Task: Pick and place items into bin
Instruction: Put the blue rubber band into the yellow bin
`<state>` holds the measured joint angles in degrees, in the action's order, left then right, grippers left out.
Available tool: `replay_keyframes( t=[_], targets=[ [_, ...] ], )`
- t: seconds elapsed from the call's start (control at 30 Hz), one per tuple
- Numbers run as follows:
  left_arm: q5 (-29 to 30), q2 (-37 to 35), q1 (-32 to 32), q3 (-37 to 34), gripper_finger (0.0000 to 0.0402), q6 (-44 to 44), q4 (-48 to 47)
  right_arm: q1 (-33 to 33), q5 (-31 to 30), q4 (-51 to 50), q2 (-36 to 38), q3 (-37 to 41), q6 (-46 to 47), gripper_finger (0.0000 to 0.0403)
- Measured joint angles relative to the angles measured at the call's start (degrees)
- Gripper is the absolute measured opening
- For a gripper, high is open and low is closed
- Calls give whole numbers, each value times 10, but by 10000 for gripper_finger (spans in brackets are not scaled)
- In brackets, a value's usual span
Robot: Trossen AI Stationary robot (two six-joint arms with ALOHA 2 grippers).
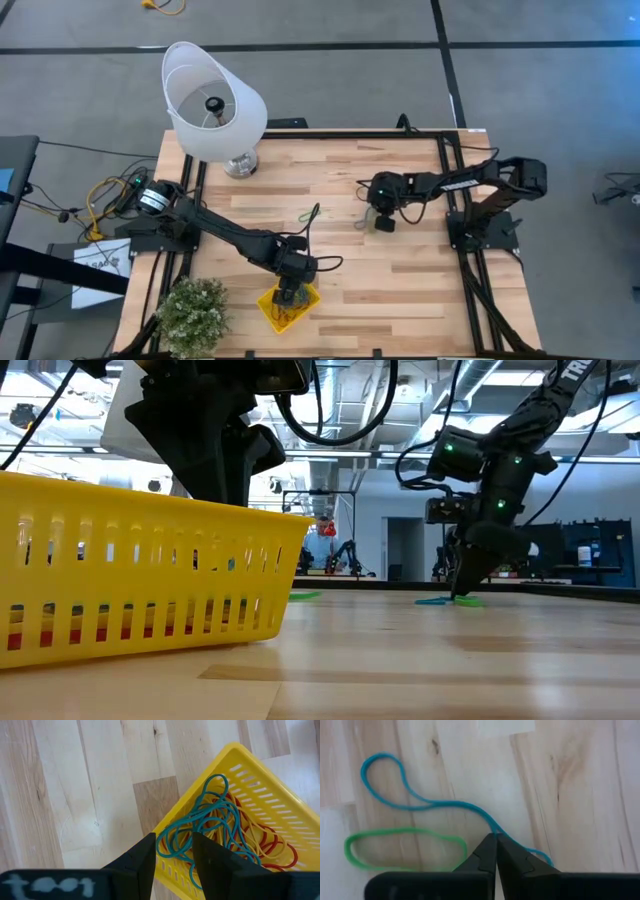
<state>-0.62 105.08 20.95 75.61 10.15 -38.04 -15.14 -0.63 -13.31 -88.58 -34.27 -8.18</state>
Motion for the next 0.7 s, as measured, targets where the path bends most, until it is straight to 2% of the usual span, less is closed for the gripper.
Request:
replay_keyframes(
  t=[0.17,0.47,0.63,0.7],
  targets=[
    [0,0,0,0,116,0,0,21,-21,14,-2,-1,48,2],
    [0,0,0,0,116,1,1,66,-33,21,127,-34,67,0],
    [1,0,0,0,116,3,-4,116,15,64,184,-53,71,0],
    [22,0,-1,0,116,3,-8,145,39,102,192,-55,82,0]
  ],
)
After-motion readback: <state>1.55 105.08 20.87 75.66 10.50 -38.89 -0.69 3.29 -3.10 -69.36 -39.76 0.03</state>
